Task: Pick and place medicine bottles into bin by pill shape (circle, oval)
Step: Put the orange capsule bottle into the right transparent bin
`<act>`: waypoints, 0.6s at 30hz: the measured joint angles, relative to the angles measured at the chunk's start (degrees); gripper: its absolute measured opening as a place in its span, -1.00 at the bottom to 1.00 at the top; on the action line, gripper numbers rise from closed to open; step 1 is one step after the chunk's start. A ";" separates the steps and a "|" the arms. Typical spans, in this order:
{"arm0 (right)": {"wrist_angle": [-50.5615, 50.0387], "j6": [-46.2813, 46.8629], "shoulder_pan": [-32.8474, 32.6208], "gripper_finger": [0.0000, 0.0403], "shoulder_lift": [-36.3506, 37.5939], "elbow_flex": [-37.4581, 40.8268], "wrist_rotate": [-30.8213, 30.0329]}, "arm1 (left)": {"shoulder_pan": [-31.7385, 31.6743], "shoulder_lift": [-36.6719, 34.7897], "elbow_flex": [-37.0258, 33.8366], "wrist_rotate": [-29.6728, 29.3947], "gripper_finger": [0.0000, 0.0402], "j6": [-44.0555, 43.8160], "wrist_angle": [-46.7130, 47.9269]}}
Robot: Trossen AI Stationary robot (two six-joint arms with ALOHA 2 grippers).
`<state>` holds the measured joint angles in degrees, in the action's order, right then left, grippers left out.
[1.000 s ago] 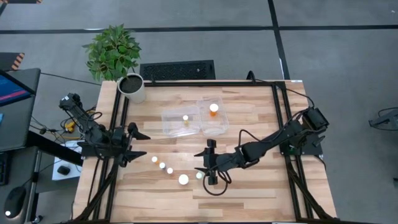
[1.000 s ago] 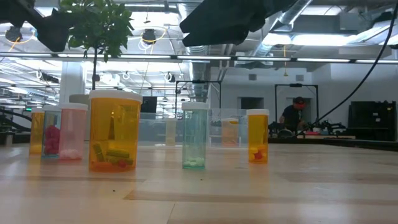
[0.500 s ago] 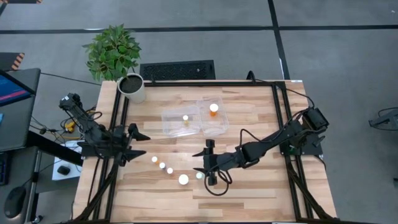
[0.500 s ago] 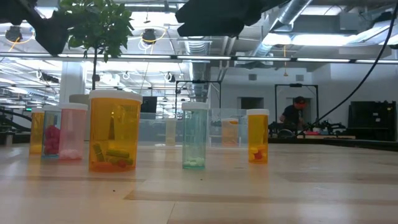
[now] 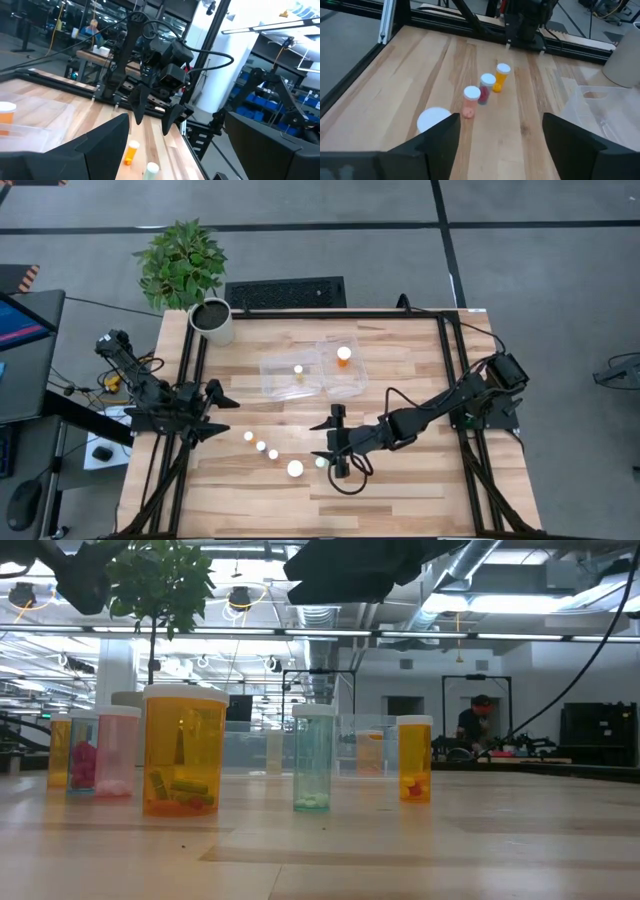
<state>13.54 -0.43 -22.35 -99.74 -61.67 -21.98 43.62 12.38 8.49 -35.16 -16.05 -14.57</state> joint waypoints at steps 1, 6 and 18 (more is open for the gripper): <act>0.04 0.00 0.00 0.47 0.00 0.00 0.02 | 0.02 0.00 0.00 0.00 0.61 0.38 0.00; 0.08 0.00 0.00 0.53 0.00 0.00 0.04 | 0.02 0.00 0.00 0.39 0.61 2.76 0.04; 0.69 2.94 1.59 0.52 0.02 0.00 0.07 | 0.02 -0.01 0.00 0.37 0.61 -0.18 3.49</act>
<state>14.23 2.52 -20.76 -99.72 -61.67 -21.91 43.63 12.38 8.49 -34.78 -16.23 -11.08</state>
